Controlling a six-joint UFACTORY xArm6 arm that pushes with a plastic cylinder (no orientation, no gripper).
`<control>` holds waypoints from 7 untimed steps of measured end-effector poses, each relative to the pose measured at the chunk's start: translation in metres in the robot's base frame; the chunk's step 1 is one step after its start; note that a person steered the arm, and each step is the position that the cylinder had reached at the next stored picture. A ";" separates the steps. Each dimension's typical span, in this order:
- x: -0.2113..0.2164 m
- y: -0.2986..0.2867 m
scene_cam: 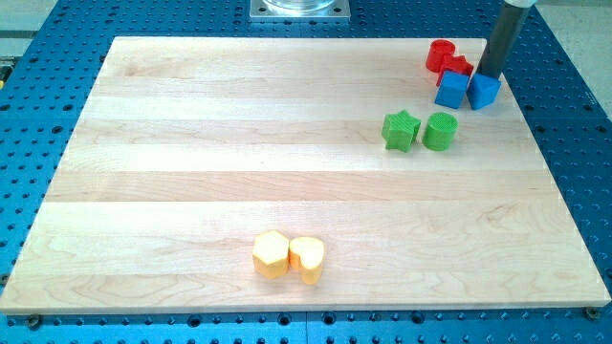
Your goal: Move the red star diagonally to the top left of the green star
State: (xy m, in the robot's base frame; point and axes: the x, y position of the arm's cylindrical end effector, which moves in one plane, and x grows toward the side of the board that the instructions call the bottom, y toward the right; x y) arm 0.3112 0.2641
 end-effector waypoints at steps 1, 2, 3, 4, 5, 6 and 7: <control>0.018 0.000; 0.018 0.002; -0.008 0.008; -0.022 -0.013; -0.031 -0.037; -0.037 -0.061; -0.039 -0.085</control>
State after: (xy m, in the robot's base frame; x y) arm 0.2720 0.1790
